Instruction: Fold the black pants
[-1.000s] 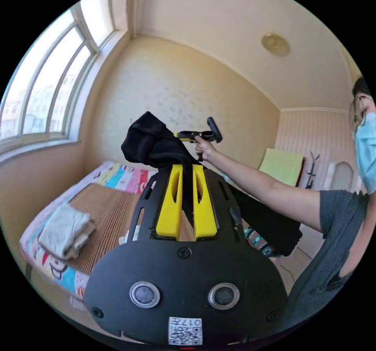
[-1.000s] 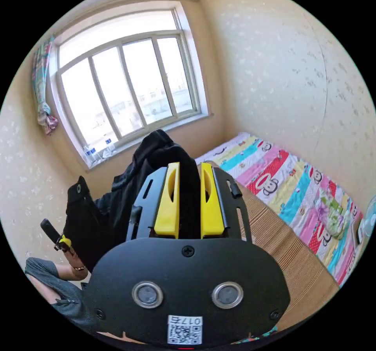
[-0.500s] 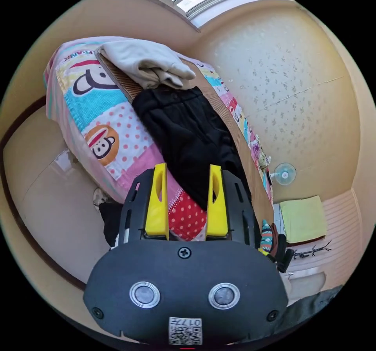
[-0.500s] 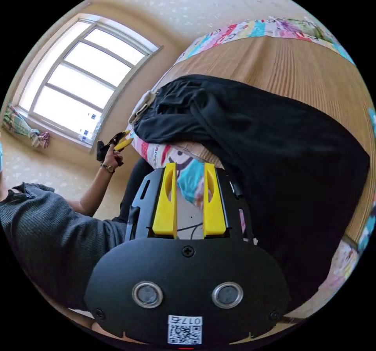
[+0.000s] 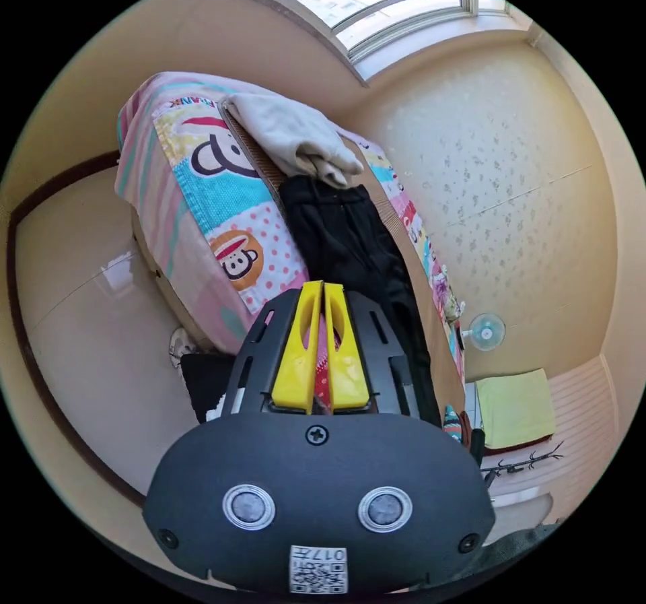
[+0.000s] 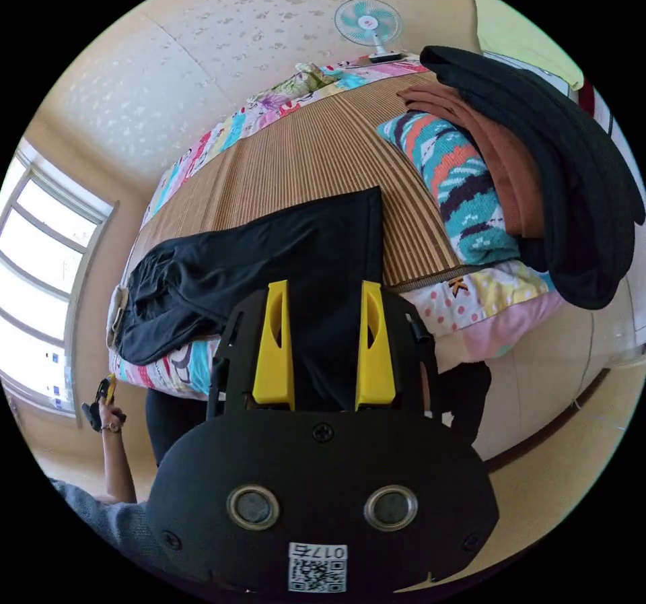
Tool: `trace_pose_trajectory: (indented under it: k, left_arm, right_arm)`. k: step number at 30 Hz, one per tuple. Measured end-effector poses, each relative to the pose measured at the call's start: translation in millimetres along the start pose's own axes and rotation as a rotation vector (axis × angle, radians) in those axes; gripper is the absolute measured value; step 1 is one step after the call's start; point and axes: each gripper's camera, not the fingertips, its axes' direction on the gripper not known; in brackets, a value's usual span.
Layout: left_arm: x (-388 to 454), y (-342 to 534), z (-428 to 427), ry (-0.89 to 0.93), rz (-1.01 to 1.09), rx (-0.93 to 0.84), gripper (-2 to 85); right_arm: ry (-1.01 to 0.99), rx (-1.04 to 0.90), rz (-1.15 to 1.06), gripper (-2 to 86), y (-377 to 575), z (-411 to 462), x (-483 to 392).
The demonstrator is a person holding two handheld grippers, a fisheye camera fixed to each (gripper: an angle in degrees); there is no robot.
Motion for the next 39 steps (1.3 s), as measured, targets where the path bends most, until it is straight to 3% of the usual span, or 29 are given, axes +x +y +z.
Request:
trace_pose_trajectory:
  k: [5, 8, 9, 11, 12, 14, 16, 20, 24, 30, 33, 36, 37, 39]
  left_arm:
    - [19, 32, -3, -0.032, 0.121, -0.141, -0.5]
    - [29, 48, 0, -0.012, 0.139, -0.169, 0.9]
    - [31, 52, 3, 0.009, 0.133, -0.176, 2.3]
    - [35, 54, 8, 0.029, 0.124, -0.183, 3.5]
    - [39, 55, 12, 0.034, 0.123, -0.189, 4.0]
    - [49, 56, 20, 0.037, 0.135, -0.203, 4.3]
    - [65, 60, 36, 0.043, 0.167, -0.239, 4.8]
    - [87, 73, 67, 0.049, 0.207, -0.314, 6.1]
    - [100, 93, 101, 0.066, 0.226, -0.4, 8.1]
    - [129, 105, 132, 0.064, 0.342, -0.451, 10.1]
    - [140, 108, 162, 0.058, 0.359, -0.519, 10.0]
    - [143, 118, 205, -0.076, 0.388, -0.643, 8.1]
    - [142, 119, 211, -0.156, 0.409, -0.629, 5.5]
    - [138, 115, 216, -0.117, 0.413, -0.656, 1.4]
  right_arm:
    - [0.024, -0.128, -0.124, 16.4, -64, 64, -18]
    - [0.092, -0.242, -0.386, 13.2, -101, 91, -60]
    - [0.105, -0.332, -0.531, 8.4, -118, 98, -86]
    - [0.347, -0.359, -0.711, 5.4, -140, 104, -123]
    - [0.468, -0.266, -0.771, 5.1, -159, 94, -139]
    - [0.492, -0.118, -0.679, 5.2, -203, 66, -145]
    - [0.315, -0.018, -0.463, 6.9, -253, 24, -126]
    - [0.23, -0.102, -0.378, 15.1, -254, 1, -104]
    - [0.088, -0.226, -0.518, 17.2, -138, 0, -76]
    - [-0.015, -0.241, -0.364, 17.8, 39, -25, 9]
    - [0.093, -0.327, -0.399, 15.5, 75, -6, 25]
    - [0.182, -0.509, -0.439, 4.5, 55, 13, 19]
    - [0.204, -0.487, -0.427, 2.7, 35, -3, 11]
    - [0.2, -0.302, -0.45, 1.9, 8, -58, -6]
